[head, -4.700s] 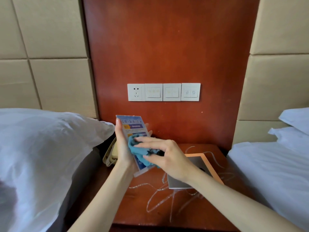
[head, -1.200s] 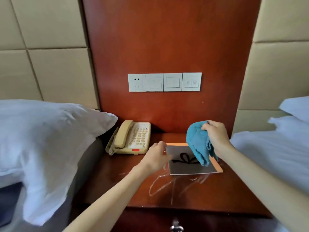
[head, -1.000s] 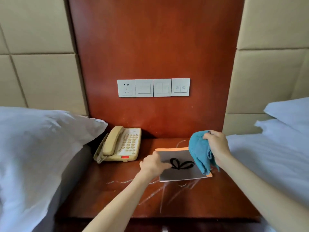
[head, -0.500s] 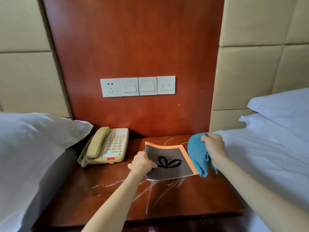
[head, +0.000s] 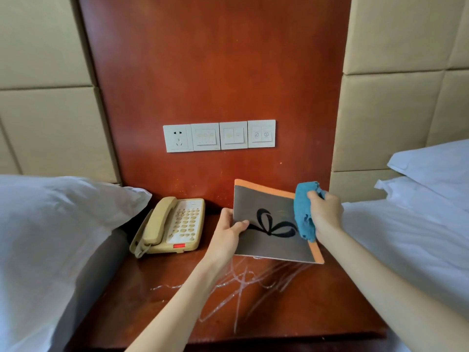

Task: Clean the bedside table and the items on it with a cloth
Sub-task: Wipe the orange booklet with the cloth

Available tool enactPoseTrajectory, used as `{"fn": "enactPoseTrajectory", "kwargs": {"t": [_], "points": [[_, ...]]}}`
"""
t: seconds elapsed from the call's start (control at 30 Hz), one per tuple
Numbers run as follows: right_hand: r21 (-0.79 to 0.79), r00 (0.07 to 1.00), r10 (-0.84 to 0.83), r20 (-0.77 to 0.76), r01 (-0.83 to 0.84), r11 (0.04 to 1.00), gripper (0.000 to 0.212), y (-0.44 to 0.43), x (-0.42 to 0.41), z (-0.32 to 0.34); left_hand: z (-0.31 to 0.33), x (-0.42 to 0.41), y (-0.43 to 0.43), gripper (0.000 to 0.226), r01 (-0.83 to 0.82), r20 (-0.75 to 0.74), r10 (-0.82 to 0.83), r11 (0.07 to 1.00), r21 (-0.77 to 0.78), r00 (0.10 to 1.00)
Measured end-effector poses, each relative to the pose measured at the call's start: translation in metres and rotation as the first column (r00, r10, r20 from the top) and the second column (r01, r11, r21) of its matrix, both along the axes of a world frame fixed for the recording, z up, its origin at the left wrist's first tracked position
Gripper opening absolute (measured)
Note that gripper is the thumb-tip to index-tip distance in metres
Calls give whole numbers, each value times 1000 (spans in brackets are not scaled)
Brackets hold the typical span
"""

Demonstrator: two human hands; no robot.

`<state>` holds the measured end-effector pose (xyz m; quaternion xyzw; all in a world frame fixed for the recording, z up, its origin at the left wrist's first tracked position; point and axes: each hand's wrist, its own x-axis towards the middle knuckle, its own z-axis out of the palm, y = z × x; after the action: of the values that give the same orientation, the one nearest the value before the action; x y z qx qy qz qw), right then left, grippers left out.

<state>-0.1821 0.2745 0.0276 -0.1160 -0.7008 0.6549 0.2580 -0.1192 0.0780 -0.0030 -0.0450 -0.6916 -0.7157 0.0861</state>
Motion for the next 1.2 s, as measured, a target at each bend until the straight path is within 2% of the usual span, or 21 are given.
{"fn": "enactPoseTrajectory", "kwargs": {"t": [0.13,0.27,0.37,0.47,0.53,0.6,0.73,0.8,0.9,1.0,1.2], "points": [[10,993,51,-104,-50,999,25,-20,4,13,5,11,-8,8,74,-110,-78,996,-42,991],[192,952,223,-209,-184,964,18,-40,20,25,6,17,-12,9,115,-186,-136,986,-117,973],[414,841,464,-277,-331,848,19,-62,39,31,6,22,-7,7,132,-227,-164,980,-150,960],[667,722,628,-291,-318,674,31,-72,48,31,8,25,-6,7,91,-272,-128,985,-144,954],[769,682,690,-243,-298,566,34,-69,47,31,8,26,-8,7,90,-275,-123,987,-131,953],[782,694,680,-236,-281,557,35,-60,40,34,7,27,-12,7,103,-255,-129,988,-113,958],[676,828,491,-270,-200,709,37,-32,23,38,8,29,-19,6,69,-277,-75,997,-31,958],[649,862,441,-251,-188,737,36,-20,18,35,9,29,-23,6,37,-300,-39,999,-11,953],[659,885,401,-235,-158,736,35,-12,17,28,12,30,-27,7,-19,-336,22,1000,11,942],[670,902,375,-216,-142,729,31,-17,21,18,18,29,-27,14,-158,-346,178,984,87,921],[773,904,407,-128,-166,612,26,-31,37,1,27,29,-30,14,-319,-371,357,934,160,858]]}}
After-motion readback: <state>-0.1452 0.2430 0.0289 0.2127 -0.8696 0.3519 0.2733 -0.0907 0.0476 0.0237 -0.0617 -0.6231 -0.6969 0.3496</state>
